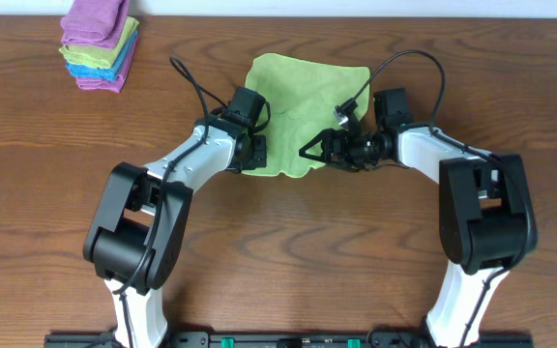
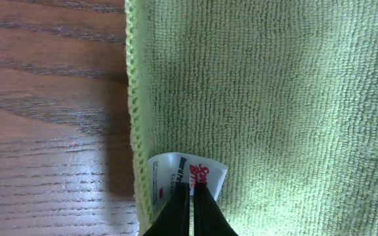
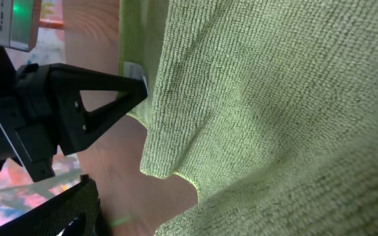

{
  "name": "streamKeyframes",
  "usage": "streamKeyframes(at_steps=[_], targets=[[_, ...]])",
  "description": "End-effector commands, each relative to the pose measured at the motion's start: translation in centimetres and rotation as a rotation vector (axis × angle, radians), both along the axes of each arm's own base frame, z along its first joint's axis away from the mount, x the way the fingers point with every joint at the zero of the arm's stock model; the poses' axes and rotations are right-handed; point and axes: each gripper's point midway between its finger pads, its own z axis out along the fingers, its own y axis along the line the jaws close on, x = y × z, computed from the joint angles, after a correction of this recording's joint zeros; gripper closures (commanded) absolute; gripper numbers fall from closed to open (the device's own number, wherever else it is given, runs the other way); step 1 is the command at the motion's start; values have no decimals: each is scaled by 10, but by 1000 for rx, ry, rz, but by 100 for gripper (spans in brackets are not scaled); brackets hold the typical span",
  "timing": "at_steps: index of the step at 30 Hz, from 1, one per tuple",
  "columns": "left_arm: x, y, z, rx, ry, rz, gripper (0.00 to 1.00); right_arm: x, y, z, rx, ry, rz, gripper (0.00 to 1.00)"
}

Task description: Fold the cloth

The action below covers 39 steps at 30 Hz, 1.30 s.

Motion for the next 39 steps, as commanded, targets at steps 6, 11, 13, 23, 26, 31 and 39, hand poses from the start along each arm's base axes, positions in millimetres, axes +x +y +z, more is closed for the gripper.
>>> streamKeyframes(at_steps=[6,11,13,23,26,31,39], targets=[[-38,2,-40,12,156,-13,94,37,-10,36,16,-87,-56,12],[-38,2,-40,15,154,-13,94,51,-2,83,93,-151,-48,12],[-37,3,-40,19,152,-12,94,54,1,104,126,-177,-41,14],[-35,7,-40,44,140,-4,94,37,-2,171,140,-277,-27,16],[-35,7,-40,44,141,-4,94,34,-4,183,129,-310,-29,16],[-37,8,-40,46,146,-5,94,30,-23,160,-37,-272,-84,18],[-35,12,-40,41,150,10,94,37,-43,105,-503,-314,-144,19]])
